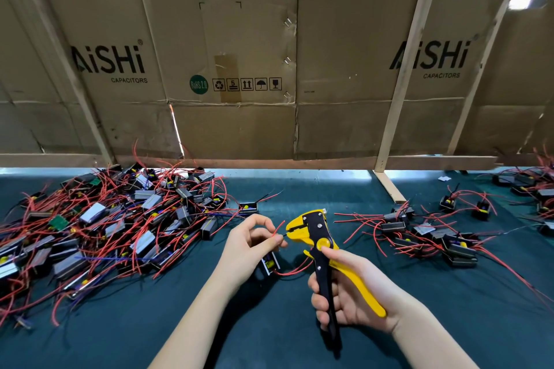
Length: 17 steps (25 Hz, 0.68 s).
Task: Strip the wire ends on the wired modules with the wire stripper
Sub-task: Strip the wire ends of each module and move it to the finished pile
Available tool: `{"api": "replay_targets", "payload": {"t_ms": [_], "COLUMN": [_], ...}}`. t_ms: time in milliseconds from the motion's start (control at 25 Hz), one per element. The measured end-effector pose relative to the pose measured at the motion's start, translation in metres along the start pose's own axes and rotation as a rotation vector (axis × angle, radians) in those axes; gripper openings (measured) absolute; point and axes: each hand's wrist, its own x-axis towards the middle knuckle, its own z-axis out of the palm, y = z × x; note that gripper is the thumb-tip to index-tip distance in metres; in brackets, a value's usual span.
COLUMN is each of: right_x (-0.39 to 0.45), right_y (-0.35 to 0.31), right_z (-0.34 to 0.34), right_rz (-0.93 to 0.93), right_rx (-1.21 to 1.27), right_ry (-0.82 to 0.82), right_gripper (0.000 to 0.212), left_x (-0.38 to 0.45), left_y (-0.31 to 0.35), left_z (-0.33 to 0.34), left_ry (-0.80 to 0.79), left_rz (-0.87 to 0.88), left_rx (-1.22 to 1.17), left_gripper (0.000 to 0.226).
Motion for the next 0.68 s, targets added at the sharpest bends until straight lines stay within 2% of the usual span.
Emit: {"api": "replay_targets", "payload": {"t_ms": [240,440,680], "right_x": [-0.0007,0.0018,0.0010], "right_y": [0.0023,-0.0017,0.0012], "right_z": [0.0027,0.0036,0.0023], "right_rz": [-0.016,-0.082,-0.080], "right_rx": [-0.018,0.094,0.097], "right_ry": [0.052,0.210,0.028], "right_gripper": [0.060,0.059,0.058], "left_x": [-0.0005,-0.0010,-0.0007], "left_y": [-0.0001,0.0016,0.0005], "left_z": [-0.0009,-0.0027,-0.0014], "left_ry": [-0.004,-0.002,-0.016], "left_rz": [0.019,0.009,0.004], "left_rx": [0.013,-0.008,0.002], "left_gripper": [0.014,0.013,0.007]}}
